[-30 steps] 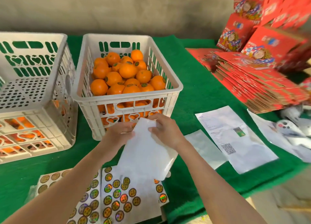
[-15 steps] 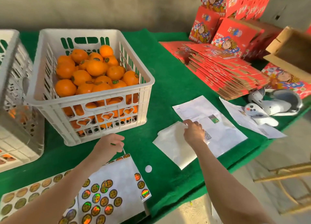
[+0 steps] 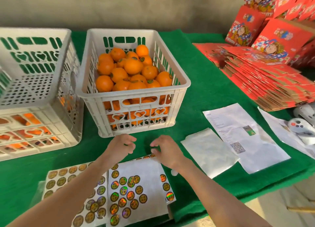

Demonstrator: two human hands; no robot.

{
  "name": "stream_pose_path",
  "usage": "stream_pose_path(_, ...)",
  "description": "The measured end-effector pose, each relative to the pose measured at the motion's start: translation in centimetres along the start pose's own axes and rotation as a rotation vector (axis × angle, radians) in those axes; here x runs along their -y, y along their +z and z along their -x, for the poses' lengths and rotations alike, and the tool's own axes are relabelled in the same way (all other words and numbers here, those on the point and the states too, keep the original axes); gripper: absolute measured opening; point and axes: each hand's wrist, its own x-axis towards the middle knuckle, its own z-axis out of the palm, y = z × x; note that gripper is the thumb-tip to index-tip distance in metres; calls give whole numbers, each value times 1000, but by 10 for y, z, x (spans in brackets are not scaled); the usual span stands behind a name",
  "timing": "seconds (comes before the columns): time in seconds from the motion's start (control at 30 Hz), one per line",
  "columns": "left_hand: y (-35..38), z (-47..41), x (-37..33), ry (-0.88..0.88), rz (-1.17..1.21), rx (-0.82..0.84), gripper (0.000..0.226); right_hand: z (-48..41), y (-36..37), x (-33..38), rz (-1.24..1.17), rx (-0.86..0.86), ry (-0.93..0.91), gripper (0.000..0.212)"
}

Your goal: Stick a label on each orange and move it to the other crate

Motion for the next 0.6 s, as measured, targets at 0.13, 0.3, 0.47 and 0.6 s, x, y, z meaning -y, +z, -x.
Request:
stream_pose_path(0.13,-13,8,20,-10,-171,-4,34,-10,22,27,190,309,-123,46)
stream_pose_path(0.3,-20,22,45,-47,-283,124,58,-18,31,36,308,423,-132,52)
stream_pose_path(0.47,-16,25,52,-14,-344,159,62,-27,28,34,185,294,-121,30)
stream_pose_path(0.6,-13,21,51,45,-352,63,35,-36,19,34,95,203,-102,20)
